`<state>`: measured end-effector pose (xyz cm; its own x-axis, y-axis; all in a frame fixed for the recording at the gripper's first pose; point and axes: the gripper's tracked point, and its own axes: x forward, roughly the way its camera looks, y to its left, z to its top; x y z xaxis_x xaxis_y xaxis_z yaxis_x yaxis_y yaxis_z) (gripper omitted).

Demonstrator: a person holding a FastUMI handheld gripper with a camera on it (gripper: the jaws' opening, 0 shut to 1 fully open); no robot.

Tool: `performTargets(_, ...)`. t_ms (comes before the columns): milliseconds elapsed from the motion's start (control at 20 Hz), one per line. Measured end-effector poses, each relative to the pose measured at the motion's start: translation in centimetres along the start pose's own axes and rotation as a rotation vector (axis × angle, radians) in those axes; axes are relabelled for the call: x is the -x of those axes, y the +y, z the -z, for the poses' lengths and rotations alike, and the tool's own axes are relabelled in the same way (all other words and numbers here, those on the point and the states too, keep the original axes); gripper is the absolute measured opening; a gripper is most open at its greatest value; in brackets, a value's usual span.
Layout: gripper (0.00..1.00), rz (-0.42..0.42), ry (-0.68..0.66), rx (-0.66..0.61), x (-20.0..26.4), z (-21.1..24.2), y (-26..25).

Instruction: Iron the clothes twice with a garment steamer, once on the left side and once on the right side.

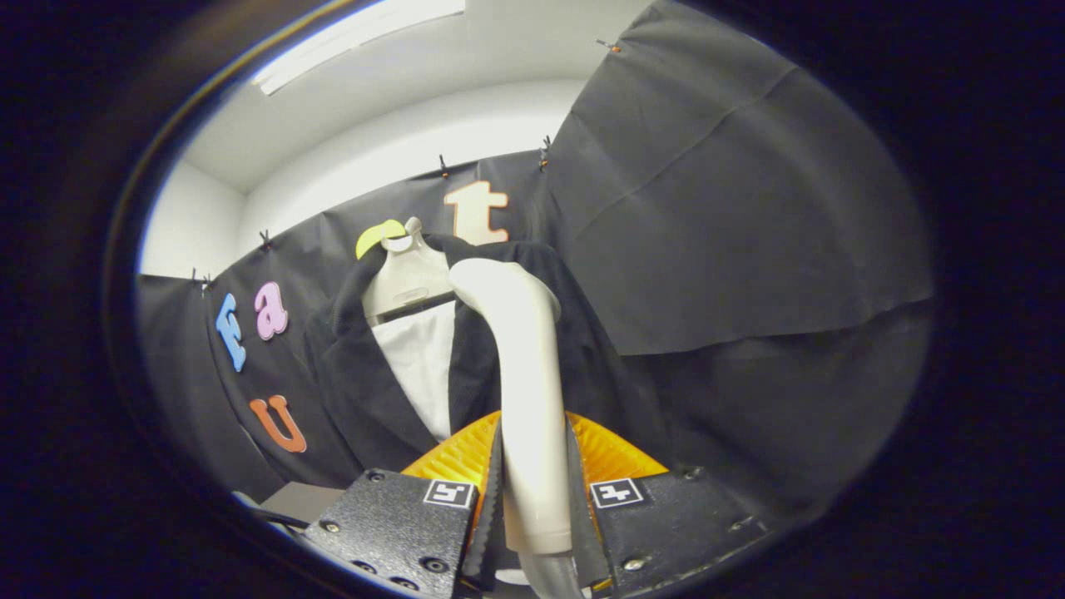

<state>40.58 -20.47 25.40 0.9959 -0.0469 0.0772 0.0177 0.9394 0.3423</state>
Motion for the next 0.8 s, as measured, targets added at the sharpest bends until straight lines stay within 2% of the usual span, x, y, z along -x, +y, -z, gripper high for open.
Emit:
performTargets(350,0.38,0.025,0.033,0.061,-2.1,2.6,0.6)
performTargets(800,0.38,0.062,0.107,0.095,-1.1,7.7,-0.7)
